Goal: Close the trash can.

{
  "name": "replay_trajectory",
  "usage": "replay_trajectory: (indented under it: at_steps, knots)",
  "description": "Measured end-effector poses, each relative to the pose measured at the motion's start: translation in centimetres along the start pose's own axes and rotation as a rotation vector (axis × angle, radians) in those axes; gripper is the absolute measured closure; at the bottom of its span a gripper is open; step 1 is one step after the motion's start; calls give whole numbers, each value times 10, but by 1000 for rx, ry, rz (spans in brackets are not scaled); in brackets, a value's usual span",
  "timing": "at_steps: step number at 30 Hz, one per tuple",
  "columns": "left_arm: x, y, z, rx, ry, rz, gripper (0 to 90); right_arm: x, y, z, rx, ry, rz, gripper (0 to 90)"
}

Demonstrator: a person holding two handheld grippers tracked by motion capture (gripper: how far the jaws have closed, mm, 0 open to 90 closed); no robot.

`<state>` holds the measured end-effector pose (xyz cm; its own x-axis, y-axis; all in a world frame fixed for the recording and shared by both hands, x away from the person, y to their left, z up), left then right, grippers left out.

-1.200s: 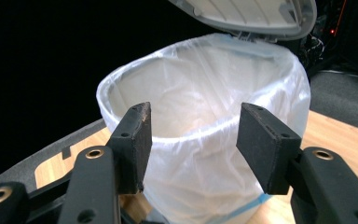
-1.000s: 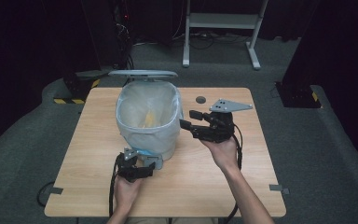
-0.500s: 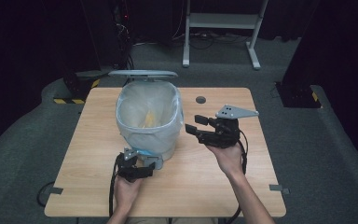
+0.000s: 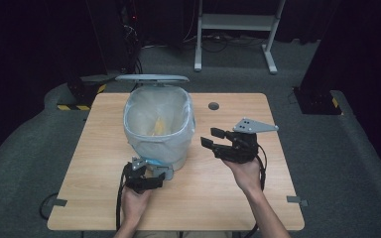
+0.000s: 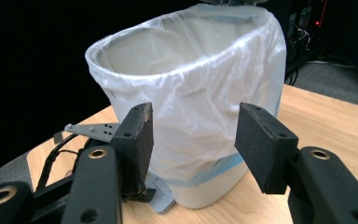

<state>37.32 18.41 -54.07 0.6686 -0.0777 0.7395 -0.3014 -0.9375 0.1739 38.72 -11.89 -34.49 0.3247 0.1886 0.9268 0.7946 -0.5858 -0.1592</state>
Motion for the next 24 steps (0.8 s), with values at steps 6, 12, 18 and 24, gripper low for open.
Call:
replay_trajectory:
  at_steps: [6, 12, 18, 24]
  knots:
    - [0, 0, 0, 0, 0, 0, 37, -20, 5, -1, -25, -11, 17, 465]
    - [0, 0, 0, 2, 1, 0, 37, -47, 12, 2, -63, -41, 36, 465]
    - [0, 0, 0, 0, 0, -1, 37, -85, 20, 5, -142, -89, 55, 463]
    - [0, 0, 0, 0, 1, -2, 36, -123, 26, 6, -230, -145, 50, 461]
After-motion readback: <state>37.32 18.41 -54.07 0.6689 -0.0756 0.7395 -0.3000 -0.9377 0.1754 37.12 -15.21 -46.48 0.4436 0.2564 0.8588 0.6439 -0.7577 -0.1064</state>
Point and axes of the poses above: each handheld gripper's, and its own axes: z roughly forward along the jaws, x roughly out of its top, y roughly to its right, the point moved 2 cm from there along z, roughly forward along the jaws, and after that the axes turned 2 degrees about -z, right-handed, at the moved point
